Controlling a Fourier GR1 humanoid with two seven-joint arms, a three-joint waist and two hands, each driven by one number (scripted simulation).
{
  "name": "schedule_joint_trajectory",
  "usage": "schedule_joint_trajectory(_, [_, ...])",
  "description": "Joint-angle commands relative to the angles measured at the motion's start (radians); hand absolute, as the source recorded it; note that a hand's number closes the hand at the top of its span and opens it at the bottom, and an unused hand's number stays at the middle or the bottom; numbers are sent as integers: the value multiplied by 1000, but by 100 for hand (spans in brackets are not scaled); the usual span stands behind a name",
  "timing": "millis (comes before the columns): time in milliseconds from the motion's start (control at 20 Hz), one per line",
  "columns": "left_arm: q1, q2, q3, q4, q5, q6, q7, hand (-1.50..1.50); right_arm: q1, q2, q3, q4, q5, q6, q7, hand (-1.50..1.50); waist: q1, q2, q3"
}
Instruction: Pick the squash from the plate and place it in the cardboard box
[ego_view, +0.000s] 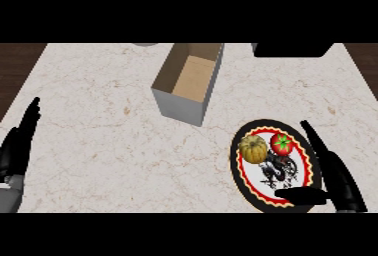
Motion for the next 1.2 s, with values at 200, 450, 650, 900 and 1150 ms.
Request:
schedule_joint_trajectory(200, [4, -24, -19, -21, -43, 17, 35, 0, -91, -219, 40, -98, 170, 228, 242, -150, 14, -2, -1])
schedule_joint_trajectory(450, [-39, -16, -6, 8, -39, -10, 43, 0, -258, -222, 108, -102, 107, 514, 467, -150, 24, 3, -1])
schedule_joint_trajectory(650, [-24, -56, -35, 1, -59, -3, 25, 0, -359, -157, 163, 26, 77, 656, 553, -150, 27, 6, 1])
schedule_joint_trajectory(900, [-1, -50, -11, -9, -52, -21, 22, 0, -533, -2, 187, 214, 38, 794, 677, -150, 32, 5, 2])
schedule_joint_trajectory(1150, [32, -38, 2, -96, -77, -19, 83, 0, -630, 62, 151, 368, 52, 875, 684, -150, 26, 1, 3])
